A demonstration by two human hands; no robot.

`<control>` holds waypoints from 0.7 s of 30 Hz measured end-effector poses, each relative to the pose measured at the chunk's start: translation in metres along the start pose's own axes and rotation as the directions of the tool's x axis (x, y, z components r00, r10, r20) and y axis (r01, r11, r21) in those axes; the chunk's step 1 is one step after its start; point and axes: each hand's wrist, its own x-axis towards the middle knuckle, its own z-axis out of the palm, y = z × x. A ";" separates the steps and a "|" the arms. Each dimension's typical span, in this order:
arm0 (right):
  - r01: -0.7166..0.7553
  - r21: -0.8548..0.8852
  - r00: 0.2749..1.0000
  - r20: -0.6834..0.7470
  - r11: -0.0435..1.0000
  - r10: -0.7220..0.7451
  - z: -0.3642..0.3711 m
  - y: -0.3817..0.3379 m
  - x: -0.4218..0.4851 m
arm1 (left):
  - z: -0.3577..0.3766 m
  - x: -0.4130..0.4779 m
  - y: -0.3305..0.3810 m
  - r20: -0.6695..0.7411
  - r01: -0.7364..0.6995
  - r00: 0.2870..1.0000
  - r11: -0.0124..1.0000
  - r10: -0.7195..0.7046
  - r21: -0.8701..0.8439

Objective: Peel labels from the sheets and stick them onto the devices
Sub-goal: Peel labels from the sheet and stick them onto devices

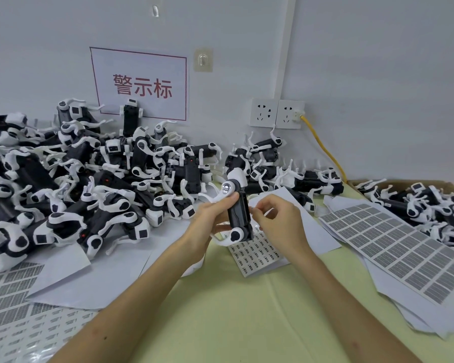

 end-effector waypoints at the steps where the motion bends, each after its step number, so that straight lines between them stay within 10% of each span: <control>1: 0.021 -0.006 1.000 0.012 1.000 -0.021 0.001 0.000 0.000 | 0.000 0.000 0.000 -0.012 0.004 1.000 1.000 -0.004 -0.001; 21: -0.132 0.432 0.959 0.285 0.892 0.004 -0.002 -0.014 -0.006 | -0.006 0.004 0.005 -0.001 -0.006 1.000 0.985 0.006 -0.174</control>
